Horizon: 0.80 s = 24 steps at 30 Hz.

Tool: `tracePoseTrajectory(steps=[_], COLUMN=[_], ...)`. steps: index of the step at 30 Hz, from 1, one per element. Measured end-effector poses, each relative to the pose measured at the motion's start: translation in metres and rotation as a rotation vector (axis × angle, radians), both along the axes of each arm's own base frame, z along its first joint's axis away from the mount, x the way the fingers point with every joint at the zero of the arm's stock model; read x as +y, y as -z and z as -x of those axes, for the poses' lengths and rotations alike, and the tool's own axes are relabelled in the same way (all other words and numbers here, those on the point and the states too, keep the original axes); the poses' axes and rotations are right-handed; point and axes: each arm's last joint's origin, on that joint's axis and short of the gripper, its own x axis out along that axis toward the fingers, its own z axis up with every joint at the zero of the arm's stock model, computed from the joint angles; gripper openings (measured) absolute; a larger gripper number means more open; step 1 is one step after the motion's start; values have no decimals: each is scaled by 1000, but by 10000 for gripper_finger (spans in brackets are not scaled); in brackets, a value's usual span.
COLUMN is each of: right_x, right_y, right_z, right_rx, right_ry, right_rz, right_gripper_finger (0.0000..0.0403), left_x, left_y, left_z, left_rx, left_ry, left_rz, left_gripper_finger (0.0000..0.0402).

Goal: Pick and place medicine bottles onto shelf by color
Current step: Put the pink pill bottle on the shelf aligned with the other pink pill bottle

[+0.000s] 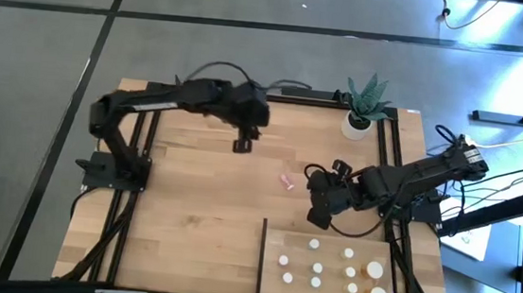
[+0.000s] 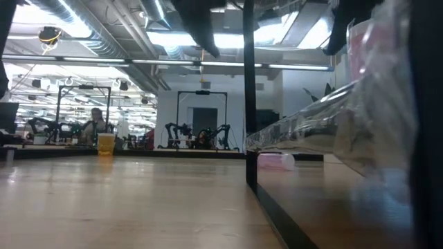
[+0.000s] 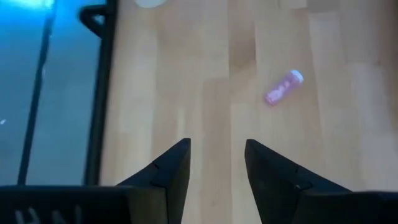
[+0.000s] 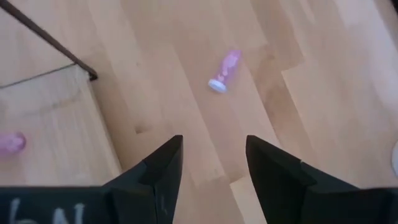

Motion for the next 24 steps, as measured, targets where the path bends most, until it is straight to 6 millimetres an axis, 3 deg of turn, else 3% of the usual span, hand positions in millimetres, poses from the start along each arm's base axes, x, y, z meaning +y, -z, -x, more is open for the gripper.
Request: tracePoseTrajectory(steps=[6,12,24], right_x=[2,7,-6], right_y=[33,70,143], right_z=[-9,-15,8], right_rx=[-52,-173,-298], right_ry=[-129,-221,-75], right_rz=[37,104,149], right_gripper_finger=[178,178,178], left_x=[-7,-15,-19], left_y=[-40,-62,-69], left_z=[41,71,85], left_rx=[-71,-103,-98], left_ry=[-25,-32,-32], left_rz=[-28,-44,-42], left_gripper_finger=[144,143,143])
